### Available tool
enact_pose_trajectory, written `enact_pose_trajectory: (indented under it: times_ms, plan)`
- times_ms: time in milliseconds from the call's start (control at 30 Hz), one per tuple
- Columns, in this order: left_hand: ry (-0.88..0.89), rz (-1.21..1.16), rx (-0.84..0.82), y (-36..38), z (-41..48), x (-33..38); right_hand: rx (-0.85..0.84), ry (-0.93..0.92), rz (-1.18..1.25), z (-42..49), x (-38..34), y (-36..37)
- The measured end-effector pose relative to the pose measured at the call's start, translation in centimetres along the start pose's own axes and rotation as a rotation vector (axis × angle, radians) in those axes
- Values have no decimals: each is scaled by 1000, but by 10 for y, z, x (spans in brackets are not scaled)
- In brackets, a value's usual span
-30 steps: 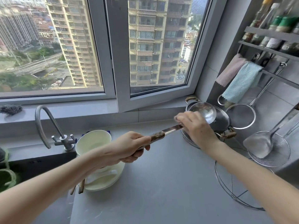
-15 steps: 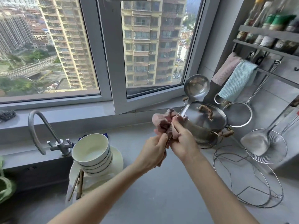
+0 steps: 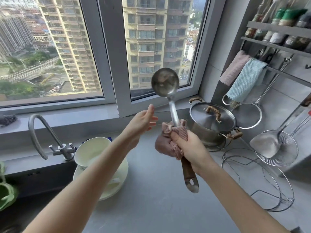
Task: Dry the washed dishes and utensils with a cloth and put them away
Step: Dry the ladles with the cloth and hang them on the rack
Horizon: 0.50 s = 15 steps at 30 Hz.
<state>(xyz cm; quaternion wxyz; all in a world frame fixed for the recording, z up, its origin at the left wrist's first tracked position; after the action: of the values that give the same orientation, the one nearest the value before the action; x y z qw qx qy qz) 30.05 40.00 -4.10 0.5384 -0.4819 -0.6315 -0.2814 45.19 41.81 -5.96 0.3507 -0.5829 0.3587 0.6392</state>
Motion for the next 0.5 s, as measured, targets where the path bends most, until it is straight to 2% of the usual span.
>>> enact_pose_trajectory:
  times_ms: [67,167,233,367,500]
  plan:
    - [-33,-235,-57,14,9,6,-102,-13,-131,-9,-1,17]
    - [-128,-883,-59,20,21,3,-196,-38,-250,-15,-2,34]
    - [-177,-1138,-96,19,26,-3,-251,-5,-247,-20,4,34]
    - [-121,-1304,-22,-22,45,-4,-322,18,-265,-40,16,22]
    - [-171,-1370,46,-49,60,-17,-337,-42,-281,-52,21,18]
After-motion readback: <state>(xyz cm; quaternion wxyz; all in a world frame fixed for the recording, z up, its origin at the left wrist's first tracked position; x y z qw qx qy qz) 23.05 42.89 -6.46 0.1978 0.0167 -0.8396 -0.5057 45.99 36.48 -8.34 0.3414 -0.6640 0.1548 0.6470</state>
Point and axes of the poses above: each hand's wrist, its own z-axis towards the middle knuckle, its own y-axis out of the palm, x = y × z, the point moved 10 cm from there along z, towards the middle knuckle, and after that the axes turned 9 degrees about -y, right-handed, at the moved point
